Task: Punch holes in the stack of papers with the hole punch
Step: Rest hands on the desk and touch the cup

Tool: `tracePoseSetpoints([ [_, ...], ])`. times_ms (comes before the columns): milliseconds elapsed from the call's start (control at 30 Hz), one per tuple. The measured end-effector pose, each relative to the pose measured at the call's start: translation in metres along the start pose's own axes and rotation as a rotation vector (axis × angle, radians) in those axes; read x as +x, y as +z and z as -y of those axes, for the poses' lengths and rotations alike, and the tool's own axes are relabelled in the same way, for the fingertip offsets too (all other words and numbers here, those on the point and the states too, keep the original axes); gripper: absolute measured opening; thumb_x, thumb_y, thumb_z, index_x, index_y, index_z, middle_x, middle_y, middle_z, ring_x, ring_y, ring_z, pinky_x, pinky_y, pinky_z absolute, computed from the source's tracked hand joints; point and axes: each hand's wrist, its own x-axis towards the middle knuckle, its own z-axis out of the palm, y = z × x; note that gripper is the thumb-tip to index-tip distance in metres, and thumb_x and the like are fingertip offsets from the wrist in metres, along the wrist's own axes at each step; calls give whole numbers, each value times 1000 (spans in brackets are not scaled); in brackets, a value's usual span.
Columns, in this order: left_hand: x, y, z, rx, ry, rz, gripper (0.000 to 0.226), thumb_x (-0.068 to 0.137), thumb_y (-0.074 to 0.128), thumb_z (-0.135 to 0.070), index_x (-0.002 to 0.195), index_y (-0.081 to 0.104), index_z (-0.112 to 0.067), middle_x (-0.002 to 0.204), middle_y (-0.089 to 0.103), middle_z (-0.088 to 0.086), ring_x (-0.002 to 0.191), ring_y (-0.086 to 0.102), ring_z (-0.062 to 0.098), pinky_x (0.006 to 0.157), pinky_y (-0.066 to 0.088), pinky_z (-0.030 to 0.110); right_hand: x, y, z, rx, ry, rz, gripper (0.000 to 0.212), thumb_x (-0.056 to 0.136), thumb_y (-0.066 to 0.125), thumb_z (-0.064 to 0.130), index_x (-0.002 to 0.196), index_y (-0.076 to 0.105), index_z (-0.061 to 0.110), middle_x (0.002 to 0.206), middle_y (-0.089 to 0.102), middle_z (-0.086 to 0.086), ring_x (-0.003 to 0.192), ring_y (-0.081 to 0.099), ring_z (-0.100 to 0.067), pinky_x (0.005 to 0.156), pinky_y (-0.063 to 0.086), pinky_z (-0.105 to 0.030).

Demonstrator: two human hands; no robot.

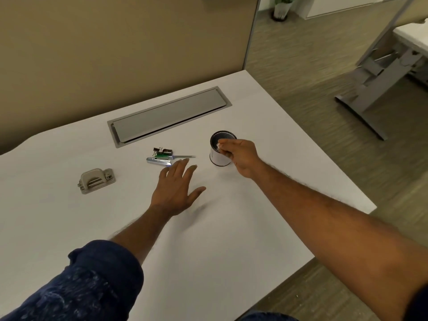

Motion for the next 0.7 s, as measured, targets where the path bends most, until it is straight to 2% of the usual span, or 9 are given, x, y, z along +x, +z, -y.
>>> tracePoseSetpoints([
  [100,14,-3,-3,-5,7,-37,75,90,26,-70,142,41,-18,154,36,12,141,35,34,112,31,53,20,-4,13,-189,-58,-13,10,80,68,-7,84,72,0,80,70,-8,68,67,-13,74,58,-20],
  [200,28,-6,-5,-8,-7,-31,74,92,29,-70,147,36,-21,159,28,9,146,27,30,117,24,52,39,-9,19,-476,-171,-48,14,81,68,-3,94,74,-2,89,72,-11,71,67,-11,70,57,-17],
  [300,37,-7,-6,-14,-15,-22,75,91,31,-69,149,32,-22,162,23,7,148,22,28,119,21,52,53,-13,23,-823,-339,-75,14,81,68,2,93,76,3,93,75,-10,81,69,-16,82,55,-24],
  [367,42,-7,-5,-16,-19,-22,75,91,31,-68,150,33,-21,162,22,7,148,21,28,119,21,52,59,-14,26,-1000,-424,-54,14,82,67,2,92,76,3,96,75,-11,89,69,-19,85,50,-20],
  [467,47,-3,-4,-8,-21,-23,77,91,27,-70,150,33,-20,162,22,8,149,21,28,119,21,52,66,-16,28,-1145,-448,15,18,83,62,-1,92,77,5,96,75,-10,90,68,-19,81,49,-18],
  [600,50,5,-2,3,-21,-7,83,88,20,-73,151,31,-20,163,20,9,150,17,28,120,18,51,72,-17,26,-1316,-484,92,23,86,57,0,97,76,9,100,74,-8,90,67,-20,84,55,-31],
  [700,52,9,-1,8,-24,15,90,84,10,-77,153,26,-21,164,15,8,151,13,27,120,15,51,73,-15,26,-1447,-534,147,20,89,58,8,101,74,12,103,72,-6,93,65,-22,84,53,-34],
])
